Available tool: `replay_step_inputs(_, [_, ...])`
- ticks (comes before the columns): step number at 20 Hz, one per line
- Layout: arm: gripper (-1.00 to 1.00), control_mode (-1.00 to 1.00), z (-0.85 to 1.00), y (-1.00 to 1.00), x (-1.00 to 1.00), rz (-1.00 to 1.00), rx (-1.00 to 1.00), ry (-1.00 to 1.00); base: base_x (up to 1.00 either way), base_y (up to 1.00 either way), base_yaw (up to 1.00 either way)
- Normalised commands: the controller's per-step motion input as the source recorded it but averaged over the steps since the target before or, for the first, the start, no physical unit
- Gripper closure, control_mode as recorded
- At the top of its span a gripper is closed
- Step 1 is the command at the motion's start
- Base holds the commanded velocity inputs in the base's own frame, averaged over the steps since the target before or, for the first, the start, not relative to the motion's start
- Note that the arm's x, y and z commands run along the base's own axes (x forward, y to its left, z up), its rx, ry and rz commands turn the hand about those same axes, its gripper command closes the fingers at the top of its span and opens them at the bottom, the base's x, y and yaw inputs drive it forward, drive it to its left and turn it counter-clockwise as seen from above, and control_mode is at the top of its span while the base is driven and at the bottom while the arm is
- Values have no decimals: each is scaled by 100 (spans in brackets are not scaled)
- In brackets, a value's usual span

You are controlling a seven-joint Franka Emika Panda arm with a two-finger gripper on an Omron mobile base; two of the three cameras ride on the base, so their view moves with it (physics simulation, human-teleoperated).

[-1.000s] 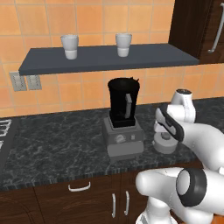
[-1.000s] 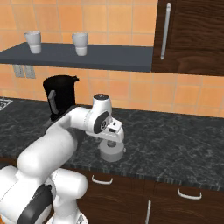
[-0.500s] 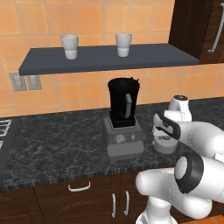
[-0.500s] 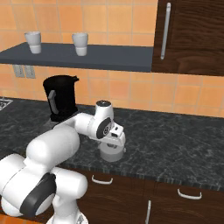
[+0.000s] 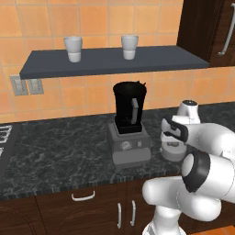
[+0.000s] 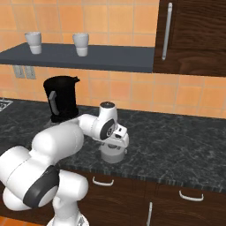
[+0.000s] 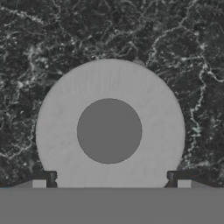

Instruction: Close the lid blender by securely placing the lid on top.

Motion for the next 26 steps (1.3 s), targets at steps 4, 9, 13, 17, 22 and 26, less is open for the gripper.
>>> replay_step_inputs(4, [-100,-100,-16,0,4,0,0,0,0,0,0])
replay_step_inputs(9, [-100,-100,-20,0,10,0,0,0,0,0,0])
replay_step_inputs(13, [-100,-100,-10,0,26,0,0,-3,0,0,0])
replay_step_inputs(17, [-100,-100,-10,0,18,0,0,-1,0,0,0])
replay_step_inputs(22, [100,-100,-35,0,-3,0,-2,0,0,0,0])
replay_step_inputs(26, [100,-100,-22,0,-3,0,-1,1,0,0,0])
